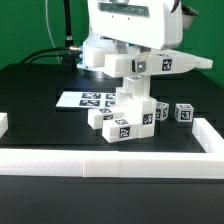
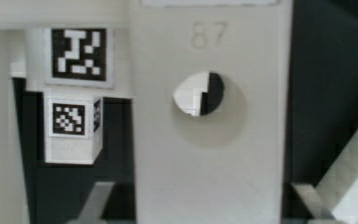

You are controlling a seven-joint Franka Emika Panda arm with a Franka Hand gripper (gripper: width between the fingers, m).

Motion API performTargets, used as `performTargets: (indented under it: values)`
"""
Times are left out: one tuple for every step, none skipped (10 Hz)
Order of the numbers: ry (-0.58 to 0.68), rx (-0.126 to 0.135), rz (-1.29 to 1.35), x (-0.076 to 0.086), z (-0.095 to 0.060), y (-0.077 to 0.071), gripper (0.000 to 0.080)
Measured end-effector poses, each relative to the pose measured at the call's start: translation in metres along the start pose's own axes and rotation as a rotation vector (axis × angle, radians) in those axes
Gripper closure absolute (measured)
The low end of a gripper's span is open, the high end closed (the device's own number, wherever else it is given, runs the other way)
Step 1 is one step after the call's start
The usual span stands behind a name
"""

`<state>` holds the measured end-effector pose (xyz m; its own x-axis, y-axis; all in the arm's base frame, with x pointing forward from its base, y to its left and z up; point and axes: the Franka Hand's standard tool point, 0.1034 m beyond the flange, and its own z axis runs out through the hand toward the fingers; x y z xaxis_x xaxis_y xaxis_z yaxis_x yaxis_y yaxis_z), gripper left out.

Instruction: Assemble chair

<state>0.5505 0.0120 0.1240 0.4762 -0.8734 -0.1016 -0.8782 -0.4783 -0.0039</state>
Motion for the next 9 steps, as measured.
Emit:
performTargets:
  values:
    - [-0.002,0.001,0.006,-0.0001,0.0014,0.0013,0.0515]
    - [-0.004,0.000,0.008,-0.0006,0.0022,0.0022,0.0515]
    - [-0.006,0.001,0.013,-0.0008,0.0023,0.0022,0.0515]
    - [-0.006,0.001,0.012,-0.0011,0.0024,0.0020,0.0515]
    - [-0.006,0.002,0.011,-0.0011,0.0024,0.0020,0.0515]
    - [-0.006,0.002,0.011,-0.0011,0.0024,0.0020,0.0515]
    - [-0.006,0.002,0.011,-0.0011,0.0024,0.0019,0.0515]
    - [-0.006,0.002,0.011,-0.0011,0.0024,0.0019,0.0515]
    - [-0.007,0.003,0.014,-0.0012,0.0024,0.0018,0.0515]
